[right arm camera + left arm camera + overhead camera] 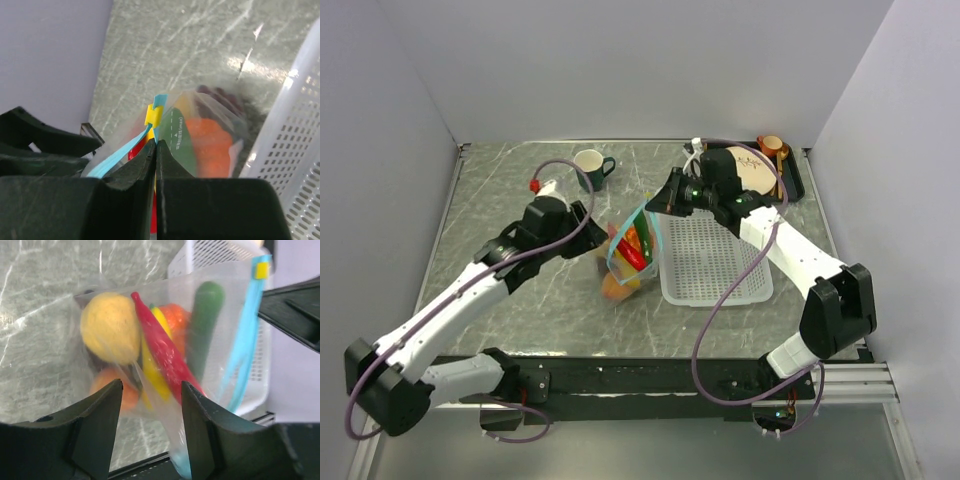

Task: Place the food in the zip-top bag and seal the zipper
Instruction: Adjust the zipper food storage bag at the center of the board.

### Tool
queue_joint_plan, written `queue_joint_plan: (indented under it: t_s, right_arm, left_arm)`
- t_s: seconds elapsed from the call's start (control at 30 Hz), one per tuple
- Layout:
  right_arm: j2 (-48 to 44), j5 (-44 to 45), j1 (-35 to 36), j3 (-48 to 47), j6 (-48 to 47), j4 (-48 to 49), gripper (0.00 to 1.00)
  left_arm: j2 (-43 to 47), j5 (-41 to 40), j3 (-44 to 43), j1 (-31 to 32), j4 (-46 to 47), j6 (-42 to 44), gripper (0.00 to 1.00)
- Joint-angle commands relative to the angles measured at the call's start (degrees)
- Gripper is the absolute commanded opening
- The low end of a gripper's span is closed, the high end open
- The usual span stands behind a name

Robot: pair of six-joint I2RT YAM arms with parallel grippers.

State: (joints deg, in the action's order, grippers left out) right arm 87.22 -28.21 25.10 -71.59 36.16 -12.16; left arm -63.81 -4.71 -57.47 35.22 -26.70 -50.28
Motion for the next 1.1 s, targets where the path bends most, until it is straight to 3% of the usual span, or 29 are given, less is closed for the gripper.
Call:
queue_joint_plan:
  t_s: [0.0,0.37,0.63,1.07]
  right_arm:
    - [-2.67,-0.54,-0.23,-4.43,1.45,3.11,0.08]
    - [0.14,1.58,-0.32,-6.45,3.30,2.76,0.09]
    - [1.11,1.93,-0.32,-8.04,3.65,2.32,0.09]
    - [0.14,1.49,-0.23,-6.63,3.48,2.85,0.10]
  left_arm:
    - [7.38,-1.27,-0.27,0.11,-1.77,-2.80,0.56]
    - [23.82,3.57,13.61,3.88,0.24,-13.87,0.59]
    - [17.59,-6.79,12.57,17.94,4.11,-19.15,0.59]
    - [17.50,-17.88,12.92,18.39,5.52,-22.48,0.58]
